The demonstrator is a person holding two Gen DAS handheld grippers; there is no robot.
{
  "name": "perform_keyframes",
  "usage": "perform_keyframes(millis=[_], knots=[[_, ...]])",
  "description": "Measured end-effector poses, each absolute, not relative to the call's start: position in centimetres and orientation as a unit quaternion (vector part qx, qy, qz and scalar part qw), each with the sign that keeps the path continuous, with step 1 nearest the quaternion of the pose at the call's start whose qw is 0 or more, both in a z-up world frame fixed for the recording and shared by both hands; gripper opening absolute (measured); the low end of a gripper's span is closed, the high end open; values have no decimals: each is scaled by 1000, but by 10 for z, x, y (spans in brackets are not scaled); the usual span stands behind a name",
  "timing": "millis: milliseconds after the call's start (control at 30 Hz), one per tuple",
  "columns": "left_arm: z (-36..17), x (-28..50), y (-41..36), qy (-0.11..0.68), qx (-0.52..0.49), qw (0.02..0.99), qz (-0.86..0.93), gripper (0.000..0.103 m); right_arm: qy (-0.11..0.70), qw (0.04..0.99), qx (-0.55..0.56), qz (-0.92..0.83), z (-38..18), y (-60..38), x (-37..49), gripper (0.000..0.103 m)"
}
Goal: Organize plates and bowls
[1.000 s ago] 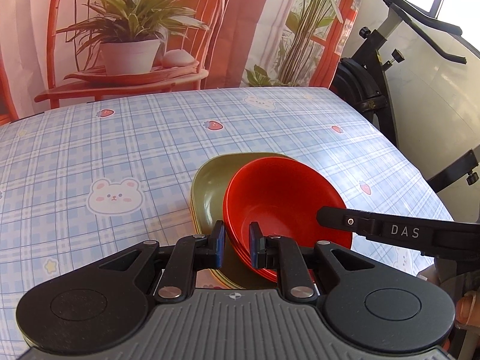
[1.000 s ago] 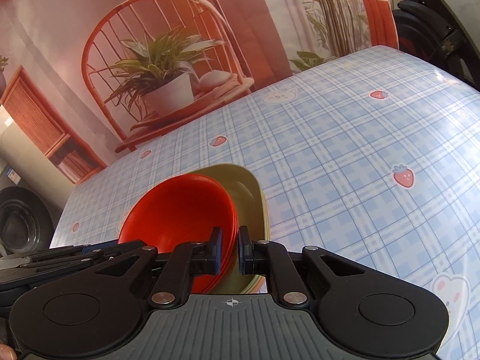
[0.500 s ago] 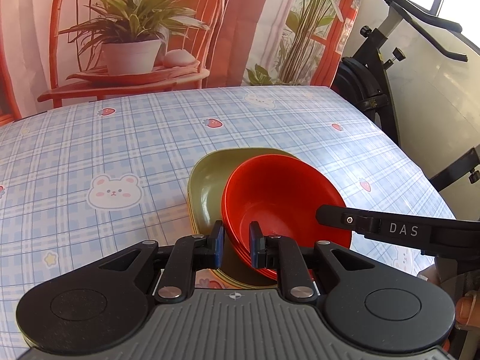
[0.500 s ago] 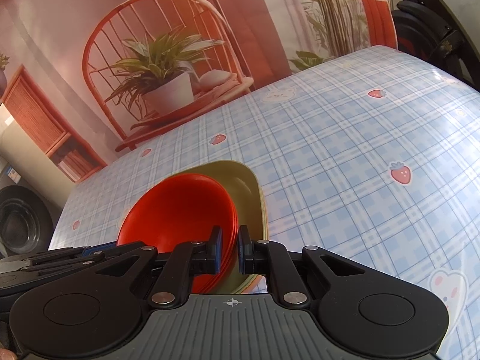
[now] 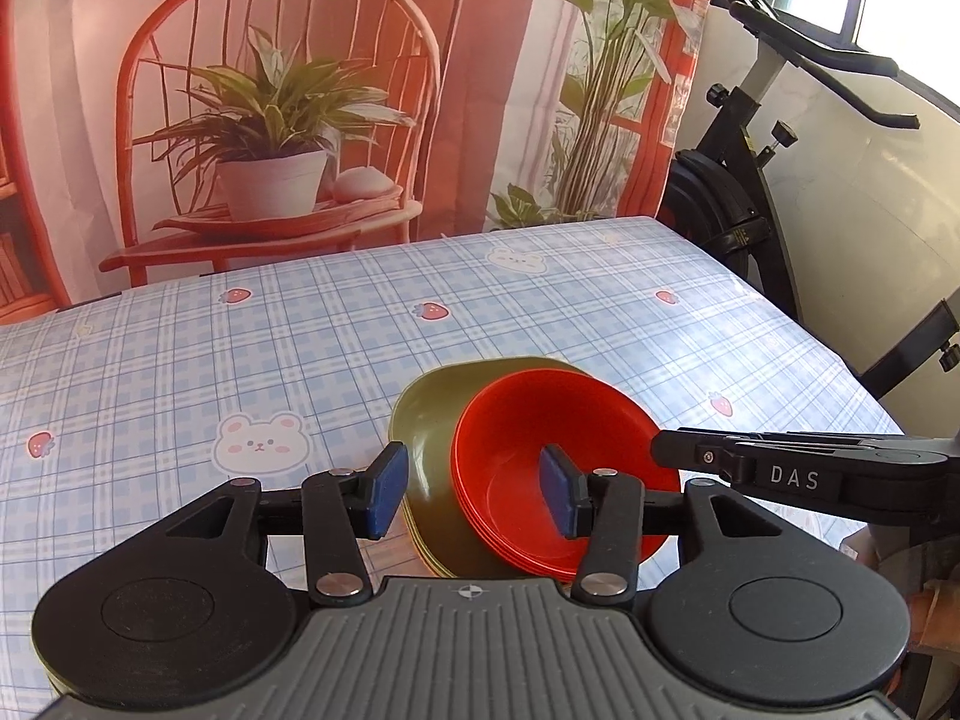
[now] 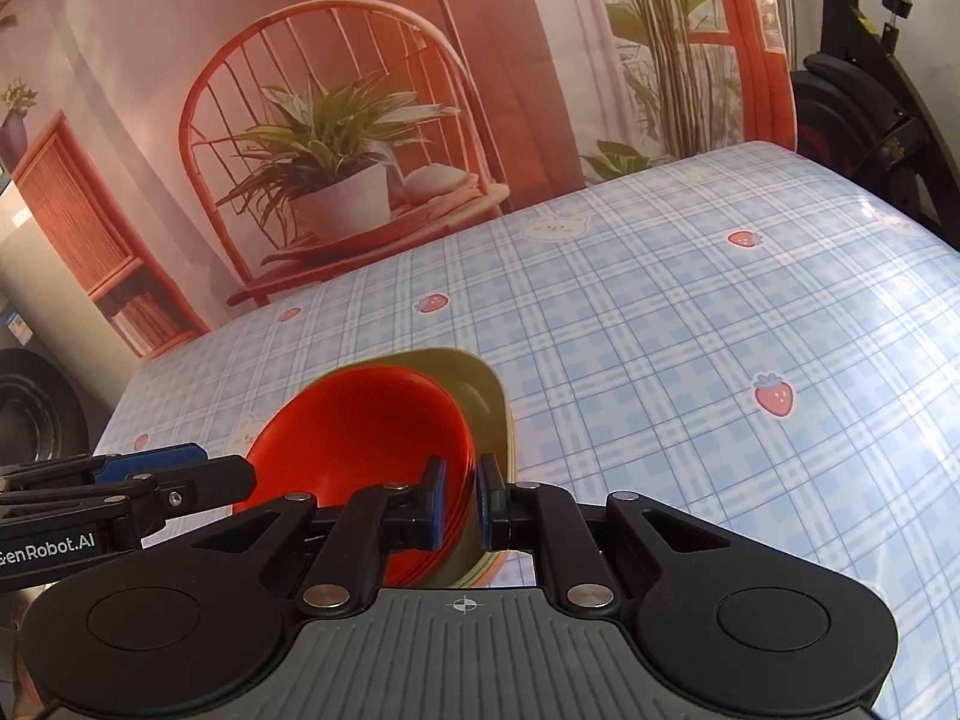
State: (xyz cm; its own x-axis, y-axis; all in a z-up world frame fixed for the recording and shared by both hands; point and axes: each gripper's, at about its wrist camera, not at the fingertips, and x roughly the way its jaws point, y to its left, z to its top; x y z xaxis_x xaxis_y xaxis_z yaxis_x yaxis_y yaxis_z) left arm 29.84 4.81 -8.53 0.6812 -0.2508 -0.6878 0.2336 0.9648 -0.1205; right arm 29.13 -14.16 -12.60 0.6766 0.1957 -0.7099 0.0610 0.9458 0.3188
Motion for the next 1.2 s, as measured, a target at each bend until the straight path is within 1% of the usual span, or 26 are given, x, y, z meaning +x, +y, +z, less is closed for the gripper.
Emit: perform_keyframes(millis=[100, 167, 367, 400, 467, 533, 567, 600, 633, 667, 733, 767, 833, 900, 967, 1000, 1100, 1200], knots=[[-72, 290, 48, 359, -3, 925, -122, 54, 390, 907, 155, 39, -117, -146, 283, 12], [-63, 283, 47, 344, 1, 932, -115, 59, 382, 912, 146, 39, -111, -147, 277, 14], [-46, 257, 42, 315, 1, 944, -95, 65, 353, 927, 122, 37, -88, -154, 251, 20], [-44, 252, 41, 312, 4, 946, -93, 66, 348, 929, 121, 35, -85, -156, 245, 23], [-37, 239, 39, 298, 9, 950, -94, 75, 340, 933, 117, 29, -78, -160, 236, 26], [-30, 226, 37, 282, 16, 954, -99, 81, 329, 938, 110, 18, -69, -163, 223, 38], [-25, 217, 35, 271, 21, 957, -98, 83, 321, 941, 108, 20, -64, -164, 217, 41], [-21, 211, 33, 264, 25, 959, -97, 84, 313, 943, 106, 23, -58, -164, 210, 47], [-14, 203, 30, 255, 30, 962, -94, 84, 308, 946, 102, 26, -54, -164, 205, 56], [-9, 197, 28, 249, 32, 964, -91, 84, 301, 948, 97, 33, -47, -163, 199, 61], [3, 185, 24, 235, 38, 968, -85, 84, 288, 953, 82, 47, -33, -160, 189, 76], [8, 180, 23, 227, 41, 970, -82, 85, 283, 955, 74, 47, -28, -158, 185, 79], [20, 167, 20, 211, 45, 974, -75, 87, 270, 960, 59, 41, -14, -153, 176, 92], [30, 155, 19, 196, 48, 977, -68, 90, 257, 964, 61, 38, 1, -153, 166, 97], [42, 142, 17, 180, 51, 980, -66, 92, 245, 966, 68, 37, 14, -154, 155, 97], [47, 138, 16, 177, 51, 981, -66, 92, 240, 968, 69, 36, 19, -154, 151, 97], [63, 127, 16, 178, 39, 981, -64, 93, 219, 973, 66, 19, 37, -153, 133, 103], [78, 117, 20, 177, 21, 981, -72, 93, 200, 978, 54, 7, 55, -151, 115, 103]])
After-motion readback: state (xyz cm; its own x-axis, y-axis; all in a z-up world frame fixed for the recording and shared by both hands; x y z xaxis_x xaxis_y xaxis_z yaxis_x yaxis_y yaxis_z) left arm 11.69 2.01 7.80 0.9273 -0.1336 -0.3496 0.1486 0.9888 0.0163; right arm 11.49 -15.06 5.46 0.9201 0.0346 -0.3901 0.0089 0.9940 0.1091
